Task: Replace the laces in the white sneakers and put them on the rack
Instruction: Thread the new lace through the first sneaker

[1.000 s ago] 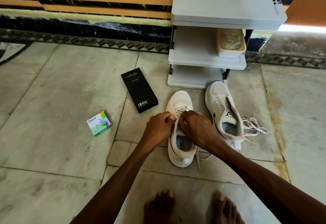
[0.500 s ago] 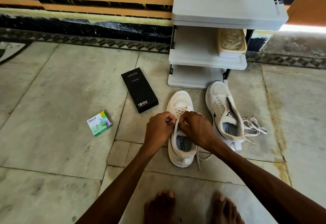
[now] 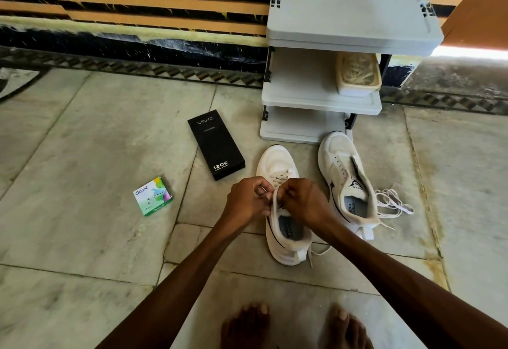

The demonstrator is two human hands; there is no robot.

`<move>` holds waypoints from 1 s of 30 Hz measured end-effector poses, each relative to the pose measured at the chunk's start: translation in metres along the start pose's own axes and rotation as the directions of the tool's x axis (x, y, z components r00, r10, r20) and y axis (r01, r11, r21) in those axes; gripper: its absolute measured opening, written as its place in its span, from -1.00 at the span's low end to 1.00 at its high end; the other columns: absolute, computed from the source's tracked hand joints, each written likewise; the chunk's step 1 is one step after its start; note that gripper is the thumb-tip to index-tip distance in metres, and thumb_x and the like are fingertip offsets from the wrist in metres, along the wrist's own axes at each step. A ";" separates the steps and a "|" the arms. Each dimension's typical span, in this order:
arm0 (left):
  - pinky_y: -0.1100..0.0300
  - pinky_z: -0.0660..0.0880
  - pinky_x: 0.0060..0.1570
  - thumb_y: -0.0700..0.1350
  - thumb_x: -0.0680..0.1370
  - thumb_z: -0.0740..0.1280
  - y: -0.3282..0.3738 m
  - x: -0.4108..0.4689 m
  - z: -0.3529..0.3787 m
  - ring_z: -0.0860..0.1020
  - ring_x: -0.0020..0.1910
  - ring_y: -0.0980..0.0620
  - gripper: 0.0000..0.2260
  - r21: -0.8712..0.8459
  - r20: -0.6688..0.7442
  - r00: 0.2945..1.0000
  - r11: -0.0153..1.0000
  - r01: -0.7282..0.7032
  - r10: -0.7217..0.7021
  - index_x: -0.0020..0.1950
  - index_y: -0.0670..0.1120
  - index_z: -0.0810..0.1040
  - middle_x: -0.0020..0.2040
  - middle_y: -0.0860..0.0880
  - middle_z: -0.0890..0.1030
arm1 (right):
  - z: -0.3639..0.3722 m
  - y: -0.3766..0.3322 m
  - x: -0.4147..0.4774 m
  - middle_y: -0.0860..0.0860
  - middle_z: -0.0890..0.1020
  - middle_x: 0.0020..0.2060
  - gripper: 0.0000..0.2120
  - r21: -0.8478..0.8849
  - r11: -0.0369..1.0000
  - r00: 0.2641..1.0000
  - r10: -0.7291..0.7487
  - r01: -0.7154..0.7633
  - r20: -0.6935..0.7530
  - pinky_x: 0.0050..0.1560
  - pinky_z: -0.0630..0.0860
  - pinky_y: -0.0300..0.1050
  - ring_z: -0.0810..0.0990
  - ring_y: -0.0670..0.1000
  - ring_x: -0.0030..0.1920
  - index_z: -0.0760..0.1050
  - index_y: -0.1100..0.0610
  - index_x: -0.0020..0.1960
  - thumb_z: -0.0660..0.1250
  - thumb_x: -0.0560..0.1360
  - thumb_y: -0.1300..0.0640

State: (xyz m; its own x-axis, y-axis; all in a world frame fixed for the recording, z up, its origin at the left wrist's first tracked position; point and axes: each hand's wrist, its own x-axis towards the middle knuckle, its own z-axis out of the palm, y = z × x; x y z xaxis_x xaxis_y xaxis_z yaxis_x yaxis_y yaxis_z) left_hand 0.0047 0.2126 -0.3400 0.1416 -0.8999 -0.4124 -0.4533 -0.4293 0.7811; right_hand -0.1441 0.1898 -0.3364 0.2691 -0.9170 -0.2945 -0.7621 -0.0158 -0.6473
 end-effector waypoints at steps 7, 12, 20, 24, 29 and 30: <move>0.07 0.66 -0.19 -0.23 0.52 0.43 -0.001 0.001 -0.002 0.68 -0.29 -0.04 -0.98 -0.150 0.068 0.998 0.989 0.005 0.005 -0.07 -0.15 0.64 -0.16 -0.13 0.63 | -0.002 -0.001 0.000 -0.14 0.64 -0.34 -0.78 0.084 0.987 0.986 0.144 -0.137 -0.082 -0.25 0.58 -0.21 0.60 -0.16 -0.29 0.59 -0.06 -0.32 0.45 0.44 0.18; 0.20 0.64 -0.27 -0.22 0.53 0.41 0.001 0.002 -0.002 0.66 -0.33 0.02 -0.94 -0.146 0.073 0.997 0.989 0.017 -0.007 -0.03 -0.19 0.64 -0.17 -0.11 0.64 | -0.008 0.004 -0.002 -0.18 0.59 -0.39 -0.83 0.150 0.983 0.994 0.108 -0.103 -0.026 -0.37 0.41 -0.43 0.52 -0.25 -0.38 0.61 -0.04 -0.28 0.48 0.45 0.16; 0.22 0.62 -0.16 -0.07 0.54 0.41 0.000 -0.004 0.009 0.64 -0.34 0.13 -0.94 0.146 -0.075 0.990 0.983 -0.109 0.121 -0.12 -0.02 0.62 -0.24 0.05 0.67 | -0.006 0.010 -0.007 0.03 0.71 -0.21 -0.91 0.413 0.895 0.986 0.156 -0.165 0.056 -0.08 0.57 -0.23 0.61 -0.13 -0.20 0.69 0.16 -0.10 0.40 0.52 0.20; 0.23 0.60 -0.13 -0.06 0.53 0.42 -0.003 -0.011 0.010 0.60 -0.25 0.14 -0.91 0.210 -0.096 0.971 0.958 -0.195 0.218 -0.05 -0.05 0.67 -0.18 0.06 0.64 | -0.004 0.012 -0.011 -0.04 0.69 -0.28 -0.86 0.541 0.798 0.964 0.231 -0.265 0.132 -0.23 0.53 -0.33 0.61 -0.13 -0.25 0.68 0.07 -0.17 0.41 0.50 0.26; 0.11 0.64 -0.09 -0.06 0.50 0.46 -0.010 -0.005 0.004 0.63 -0.22 0.11 -0.93 0.150 -0.051 0.980 0.971 -0.184 0.193 -0.07 -0.04 0.67 -0.18 0.08 0.65 | 0.000 0.004 -0.012 -0.09 0.68 -0.26 -0.97 0.468 0.835 0.952 0.300 -0.290 0.054 -0.20 0.54 -0.33 0.59 -0.16 -0.22 0.70 0.04 -0.13 0.49 0.45 0.10; 0.05 0.64 -0.10 -0.08 0.48 0.47 -0.011 -0.004 0.002 0.64 -0.22 0.08 -0.94 0.105 -0.037 0.983 0.979 -0.174 0.178 -0.08 -0.04 0.69 -0.18 0.06 0.65 | 0.001 0.003 -0.012 -0.11 0.67 -0.26 -0.95 0.429 0.858 0.955 0.295 -0.281 0.035 -0.24 0.52 -0.37 0.58 -0.19 -0.23 0.70 0.03 -0.11 0.48 0.45 0.07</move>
State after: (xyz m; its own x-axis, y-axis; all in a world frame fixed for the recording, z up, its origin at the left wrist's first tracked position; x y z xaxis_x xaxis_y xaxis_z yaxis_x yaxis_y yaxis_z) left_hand 0.0071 0.2210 -0.3480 0.0910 -0.9643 -0.2486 -0.5605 -0.2560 0.7876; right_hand -0.1491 0.2014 -0.3348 0.0522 -0.8663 -0.4968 -0.4769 0.4154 -0.7746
